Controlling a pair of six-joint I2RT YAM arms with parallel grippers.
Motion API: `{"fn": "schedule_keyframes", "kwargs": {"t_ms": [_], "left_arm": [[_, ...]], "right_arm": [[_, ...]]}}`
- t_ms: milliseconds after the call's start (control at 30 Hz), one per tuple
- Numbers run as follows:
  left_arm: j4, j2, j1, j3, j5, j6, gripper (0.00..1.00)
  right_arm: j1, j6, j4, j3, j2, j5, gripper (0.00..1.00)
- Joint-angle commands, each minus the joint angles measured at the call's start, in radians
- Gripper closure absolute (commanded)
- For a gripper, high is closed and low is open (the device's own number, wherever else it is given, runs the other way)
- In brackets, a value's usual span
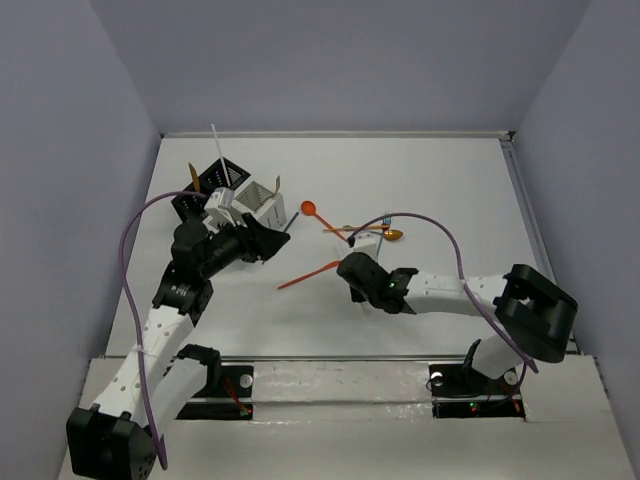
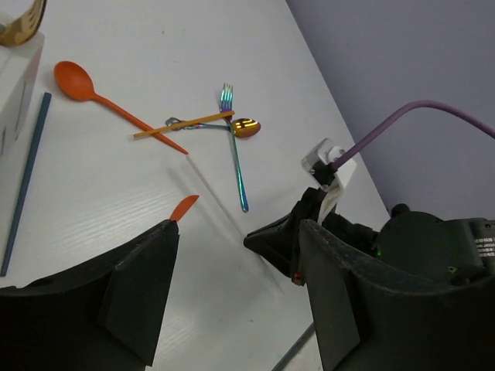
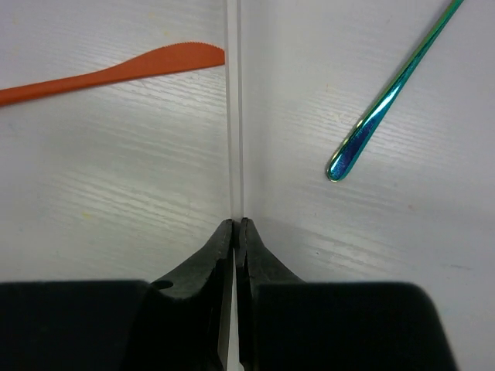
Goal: Sort the eating utensils into containers
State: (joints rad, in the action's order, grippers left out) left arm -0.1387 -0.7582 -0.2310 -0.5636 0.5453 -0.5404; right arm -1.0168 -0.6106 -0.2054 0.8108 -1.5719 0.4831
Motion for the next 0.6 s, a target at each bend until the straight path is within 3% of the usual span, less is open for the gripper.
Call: {"fn": "schedule_keyframes", "kwargs": {"t_ms": [0,233,433,567], "left_arm": [[-0.116,-0.052,-0.057,0.021,0.051,-0.061,0.26],[-0.245,-0.162,-0.260,0.041,-0.090,-0.127,0.18],[-0.325,-0.276,-0.324,0.025,-0.217,-0.151,0.18],[-0.354,-0.329,-0.344,0.018,-0.277,-0.159,0.23]], "right_arm": [[-0.009,0.087,0.139,-0.044,0.172,-0.007,0.93],[-0.009,0.144,0.268,-0.067,0.273,-0.179,0.93],[-0.009,0.132,0.313,-0.074,0.303,-0.219,0.93],[-0.019,0.132,0.327,-0.093,0.338,-0.219,0.93]]}}
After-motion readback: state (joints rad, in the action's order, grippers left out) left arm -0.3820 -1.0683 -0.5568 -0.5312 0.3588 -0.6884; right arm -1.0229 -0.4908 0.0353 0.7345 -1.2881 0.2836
